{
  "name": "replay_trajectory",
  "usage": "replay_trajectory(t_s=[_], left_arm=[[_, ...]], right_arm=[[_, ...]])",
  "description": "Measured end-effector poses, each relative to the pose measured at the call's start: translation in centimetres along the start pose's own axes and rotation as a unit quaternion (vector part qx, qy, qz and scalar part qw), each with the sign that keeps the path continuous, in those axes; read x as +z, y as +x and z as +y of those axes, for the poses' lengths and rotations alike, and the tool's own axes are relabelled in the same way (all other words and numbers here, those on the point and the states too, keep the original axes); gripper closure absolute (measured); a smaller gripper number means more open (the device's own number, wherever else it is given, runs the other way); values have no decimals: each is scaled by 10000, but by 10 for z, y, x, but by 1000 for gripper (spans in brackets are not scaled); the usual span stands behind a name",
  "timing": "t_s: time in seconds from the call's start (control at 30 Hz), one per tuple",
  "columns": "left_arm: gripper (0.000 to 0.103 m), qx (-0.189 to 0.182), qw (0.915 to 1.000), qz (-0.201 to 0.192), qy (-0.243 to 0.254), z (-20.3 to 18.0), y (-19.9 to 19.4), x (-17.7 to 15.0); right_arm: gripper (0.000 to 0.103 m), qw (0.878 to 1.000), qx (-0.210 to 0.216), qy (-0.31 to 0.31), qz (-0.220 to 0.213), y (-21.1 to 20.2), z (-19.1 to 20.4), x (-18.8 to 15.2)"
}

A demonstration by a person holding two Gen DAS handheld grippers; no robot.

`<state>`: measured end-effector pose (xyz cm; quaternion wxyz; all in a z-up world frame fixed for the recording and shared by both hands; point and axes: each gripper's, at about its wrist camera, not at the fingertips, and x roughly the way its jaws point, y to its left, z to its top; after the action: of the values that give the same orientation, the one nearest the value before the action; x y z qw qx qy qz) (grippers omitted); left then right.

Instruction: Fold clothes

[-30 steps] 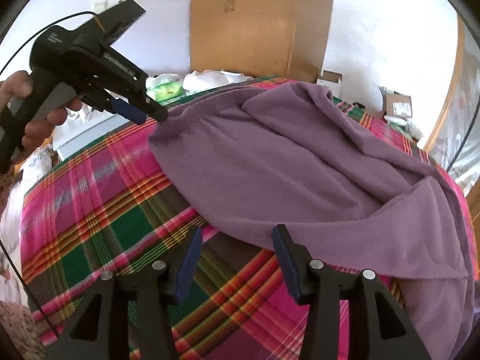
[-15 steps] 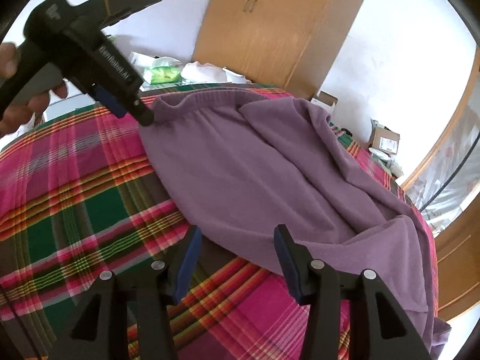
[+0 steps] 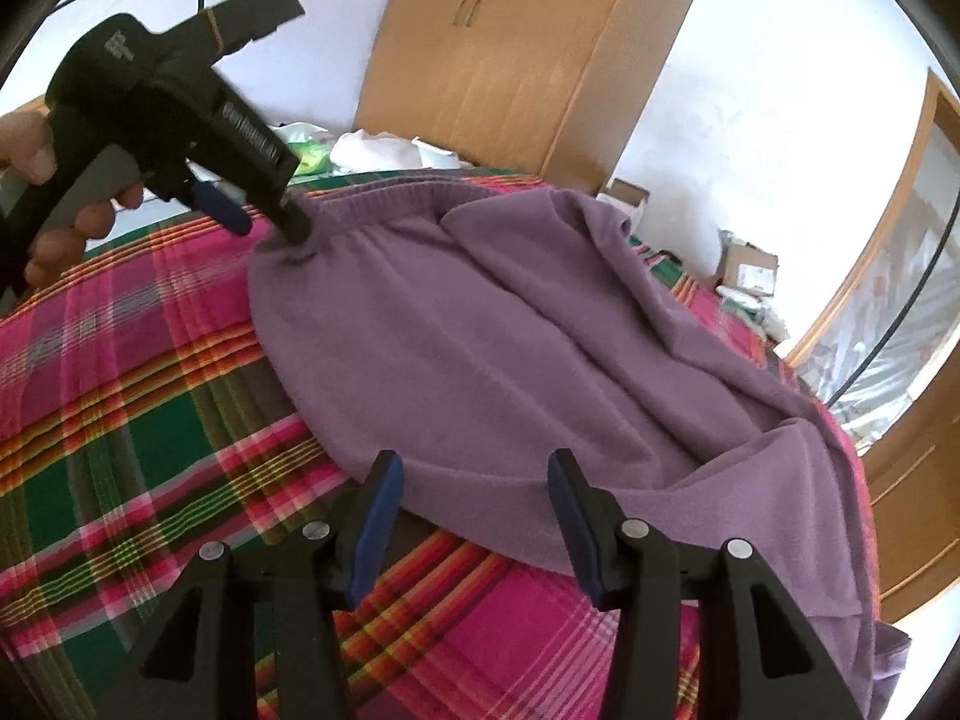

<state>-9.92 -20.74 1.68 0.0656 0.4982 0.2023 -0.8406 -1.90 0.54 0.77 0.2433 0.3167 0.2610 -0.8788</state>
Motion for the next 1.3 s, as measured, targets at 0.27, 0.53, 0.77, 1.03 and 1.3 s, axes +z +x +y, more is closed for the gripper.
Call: replay_trajectory(t_s=[0.27, 0.53, 0.77, 1.03, 1.3], left_arm=[[47, -634, 9950, 125, -760, 25, 3, -1], [47, -554, 9955, 262, -728, 23, 1, -3], [47, -626, 9910, 515, -1062, 31, -4, -10], [46, -45, 9969, 483, -613, 6, -3, -16], [46, 266, 9987, 332, -294, -17, 5, -8]], right_arm=[[53, 9986, 508, -134, 16, -2, 3, -4], [52, 9959, 196, -863, 204, 6, 12, -3], [52, 9821, -337, -1847, 177, 5, 22, -9], [53, 9761, -640, -2076, 34, 18, 29, -2], [64, 9849, -408, -1683, 1, 19, 22, -3]])
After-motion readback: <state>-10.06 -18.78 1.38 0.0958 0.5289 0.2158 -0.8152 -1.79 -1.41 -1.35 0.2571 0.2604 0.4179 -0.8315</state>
